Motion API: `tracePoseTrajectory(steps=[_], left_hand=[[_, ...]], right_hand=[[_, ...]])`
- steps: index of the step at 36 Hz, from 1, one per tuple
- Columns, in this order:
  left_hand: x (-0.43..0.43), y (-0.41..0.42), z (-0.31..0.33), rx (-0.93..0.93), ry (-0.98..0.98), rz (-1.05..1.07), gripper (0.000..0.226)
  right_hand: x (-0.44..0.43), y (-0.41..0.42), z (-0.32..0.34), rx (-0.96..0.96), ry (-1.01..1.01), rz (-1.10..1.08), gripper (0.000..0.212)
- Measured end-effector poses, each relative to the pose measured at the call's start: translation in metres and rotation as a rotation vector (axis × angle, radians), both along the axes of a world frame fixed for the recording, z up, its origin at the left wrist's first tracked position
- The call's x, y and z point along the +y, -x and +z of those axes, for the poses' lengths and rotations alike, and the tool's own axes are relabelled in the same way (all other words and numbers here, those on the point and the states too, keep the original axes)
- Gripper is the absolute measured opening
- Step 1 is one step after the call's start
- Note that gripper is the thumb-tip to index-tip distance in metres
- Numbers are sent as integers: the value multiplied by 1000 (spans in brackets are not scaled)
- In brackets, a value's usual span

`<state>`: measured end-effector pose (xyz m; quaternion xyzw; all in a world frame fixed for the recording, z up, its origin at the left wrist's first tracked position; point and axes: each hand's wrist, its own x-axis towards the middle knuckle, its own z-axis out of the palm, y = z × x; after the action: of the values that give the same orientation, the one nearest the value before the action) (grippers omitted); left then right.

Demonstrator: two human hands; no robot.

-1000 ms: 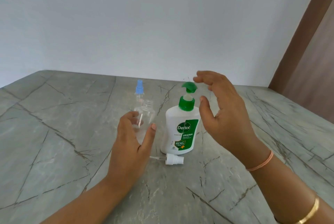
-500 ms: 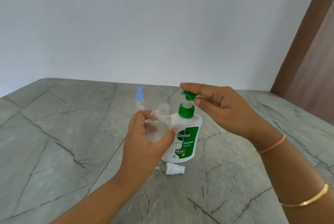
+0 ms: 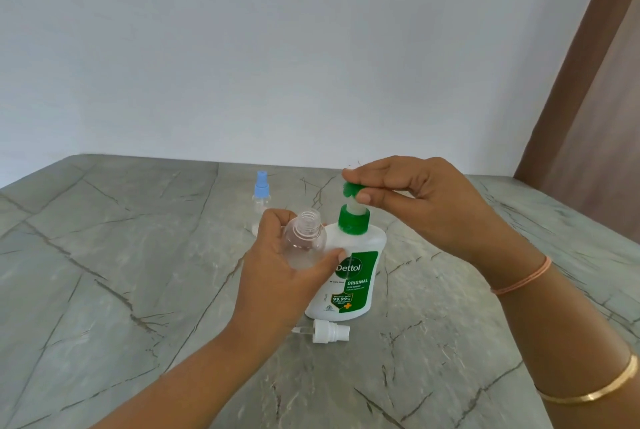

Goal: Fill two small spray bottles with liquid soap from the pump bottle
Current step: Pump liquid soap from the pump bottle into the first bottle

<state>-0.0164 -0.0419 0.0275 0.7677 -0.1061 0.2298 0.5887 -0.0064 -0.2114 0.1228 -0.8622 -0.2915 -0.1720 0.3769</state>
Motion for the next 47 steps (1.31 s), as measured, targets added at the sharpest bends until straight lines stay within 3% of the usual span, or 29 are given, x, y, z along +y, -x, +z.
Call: tracePoseTrajectory(steps=[10,18,23,30,39,47], left_hand=[[-1,3,2,-11,-89,49,46],[6,3,13,14,-135,-6,53],[19,-1,26,31,-267,-26,61],[31,-1,41,36,-523,-117,55],[27,-2,56,-54,-508,30,67],[36,2,57,-108,-611,107,58]], right_hand=[[17,7,-4,-117,55,-240,26],[18,11,-27,-210,83,-261,37],[18,10,-33,-280,73,-271,39],[25,8,-34,-358,46,-260,38],[23,4,-36,-453,28,-262,33],[24,3,-37,-440,3,-273,33]])
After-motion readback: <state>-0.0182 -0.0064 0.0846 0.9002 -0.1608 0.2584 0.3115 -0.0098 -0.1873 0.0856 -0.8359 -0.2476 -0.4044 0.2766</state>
